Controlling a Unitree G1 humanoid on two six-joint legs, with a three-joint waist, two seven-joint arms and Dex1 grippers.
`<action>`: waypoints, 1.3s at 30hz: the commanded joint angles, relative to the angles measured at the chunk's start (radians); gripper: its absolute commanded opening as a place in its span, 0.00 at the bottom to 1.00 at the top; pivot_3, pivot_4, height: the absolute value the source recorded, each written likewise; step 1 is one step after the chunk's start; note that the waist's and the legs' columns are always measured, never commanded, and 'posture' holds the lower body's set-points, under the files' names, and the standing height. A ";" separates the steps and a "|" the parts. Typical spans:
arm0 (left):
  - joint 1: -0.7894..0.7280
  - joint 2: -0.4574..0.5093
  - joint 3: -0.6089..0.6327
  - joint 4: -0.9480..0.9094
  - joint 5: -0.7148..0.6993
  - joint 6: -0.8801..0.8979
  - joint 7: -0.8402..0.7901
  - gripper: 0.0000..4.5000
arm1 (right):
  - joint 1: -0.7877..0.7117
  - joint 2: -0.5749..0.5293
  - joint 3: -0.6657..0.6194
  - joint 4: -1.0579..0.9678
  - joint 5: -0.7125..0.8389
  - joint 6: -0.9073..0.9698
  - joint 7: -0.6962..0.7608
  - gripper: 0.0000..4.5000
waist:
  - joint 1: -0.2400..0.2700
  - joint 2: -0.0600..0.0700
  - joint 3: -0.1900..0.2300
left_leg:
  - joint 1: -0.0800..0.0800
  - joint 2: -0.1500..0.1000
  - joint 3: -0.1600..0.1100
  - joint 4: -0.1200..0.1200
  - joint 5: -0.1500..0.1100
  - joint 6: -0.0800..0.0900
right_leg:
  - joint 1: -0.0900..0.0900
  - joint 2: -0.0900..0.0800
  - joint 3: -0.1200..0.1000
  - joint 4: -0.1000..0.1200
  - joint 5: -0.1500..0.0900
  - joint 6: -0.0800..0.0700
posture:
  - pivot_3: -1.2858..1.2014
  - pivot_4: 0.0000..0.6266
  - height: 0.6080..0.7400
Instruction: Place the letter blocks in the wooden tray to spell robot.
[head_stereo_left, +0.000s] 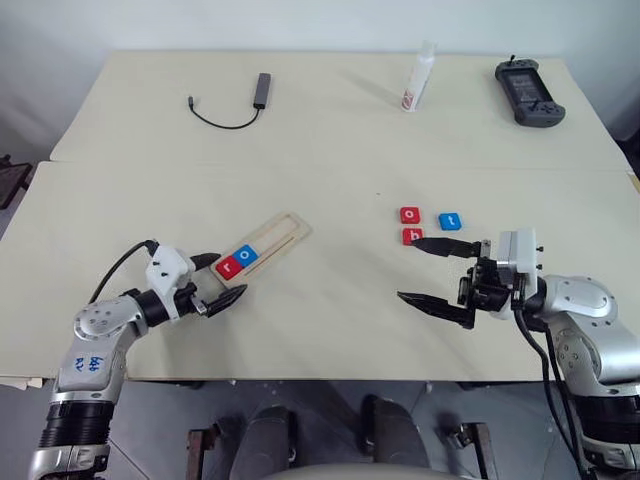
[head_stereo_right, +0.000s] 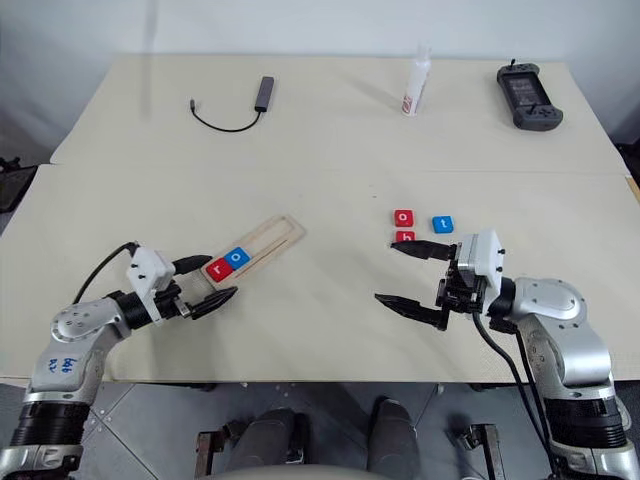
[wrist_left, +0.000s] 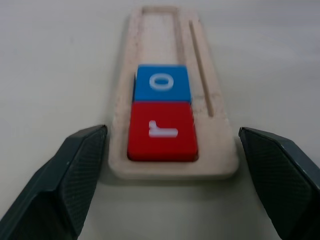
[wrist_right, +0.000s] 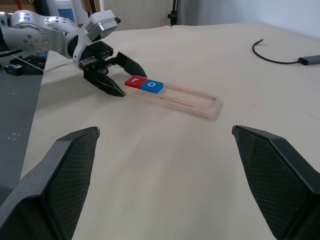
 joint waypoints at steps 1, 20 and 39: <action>-0.015 0.014 0.000 0.030 0.023 -0.004 0.008 1.00 | 0.016 0.007 -0.024 -0.042 0.014 -0.019 -0.019 0.99 | 0.002 0.000 0.000 | 0.000 0.000 0.000 0.000 0.000 0.000 | 0.000 0.000 0.000 0.000 0.000 0.000 | 0.52 0.24 1.00; -0.079 0.004 -0.129 0.021 0.030 -0.081 -0.165 0.75 | 0.080 -0.029 -0.084 -0.047 0.010 -0.048 -0.038 1.00 | 0.014 0.001 0.000 | 0.001 -0.001 -0.001 0.000 0.000 0.000 | 0.001 -0.001 0.000 0.000 0.000 0.000 | 0.52 0.24 1.00; -0.435 -0.154 -0.449 0.273 0.209 -0.277 -0.356 0.75 | 0.538 -0.028 -0.412 -0.148 0.011 -0.095 -0.087 1.00 | 0.027 0.000 0.000 | 0.000 -0.002 0.000 0.001 0.000 0.001 | 0.001 -0.001 0.000 0.000 0.000 0.000 | 0.52 0.24 1.00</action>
